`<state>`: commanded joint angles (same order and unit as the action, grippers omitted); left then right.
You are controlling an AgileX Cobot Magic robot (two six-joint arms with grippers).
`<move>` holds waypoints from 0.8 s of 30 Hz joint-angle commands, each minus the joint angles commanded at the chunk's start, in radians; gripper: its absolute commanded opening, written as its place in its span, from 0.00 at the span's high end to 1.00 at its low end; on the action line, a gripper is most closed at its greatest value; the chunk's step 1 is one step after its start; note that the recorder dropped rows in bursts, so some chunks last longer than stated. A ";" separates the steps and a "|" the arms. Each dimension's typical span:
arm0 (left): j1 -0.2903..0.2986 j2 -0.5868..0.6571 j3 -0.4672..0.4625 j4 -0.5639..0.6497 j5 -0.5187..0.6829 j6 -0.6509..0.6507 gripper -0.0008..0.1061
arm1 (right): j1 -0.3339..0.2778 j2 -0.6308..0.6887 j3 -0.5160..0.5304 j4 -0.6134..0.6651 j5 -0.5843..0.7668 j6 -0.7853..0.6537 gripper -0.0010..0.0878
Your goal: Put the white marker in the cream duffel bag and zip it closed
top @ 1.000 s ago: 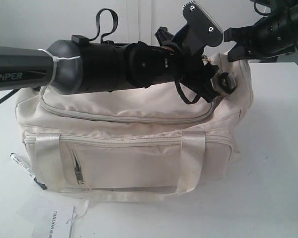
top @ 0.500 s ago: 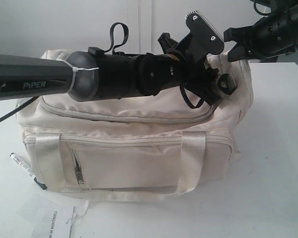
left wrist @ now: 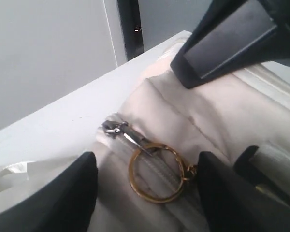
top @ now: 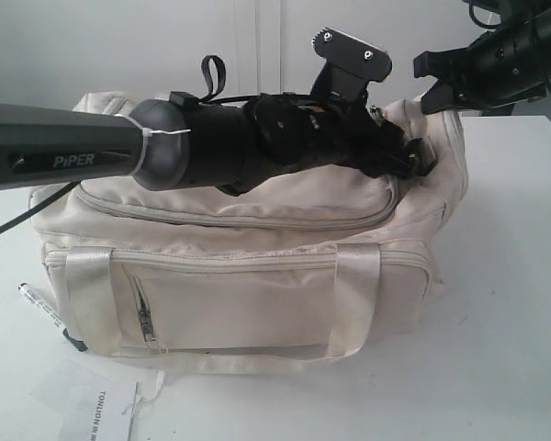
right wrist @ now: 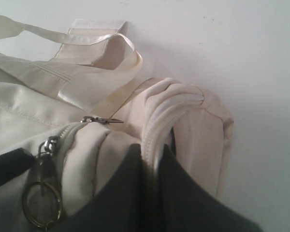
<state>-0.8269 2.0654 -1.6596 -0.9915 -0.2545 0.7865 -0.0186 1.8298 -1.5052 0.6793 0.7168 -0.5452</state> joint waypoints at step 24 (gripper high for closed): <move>0.017 -0.034 -0.063 0.005 0.151 -0.002 0.99 | 0.000 0.000 0.000 0.000 0.000 0.000 0.99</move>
<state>-0.8101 2.0312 -1.7228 -0.9870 -0.1031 0.7846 -0.0186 1.8298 -1.5052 0.6793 0.7168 -0.5452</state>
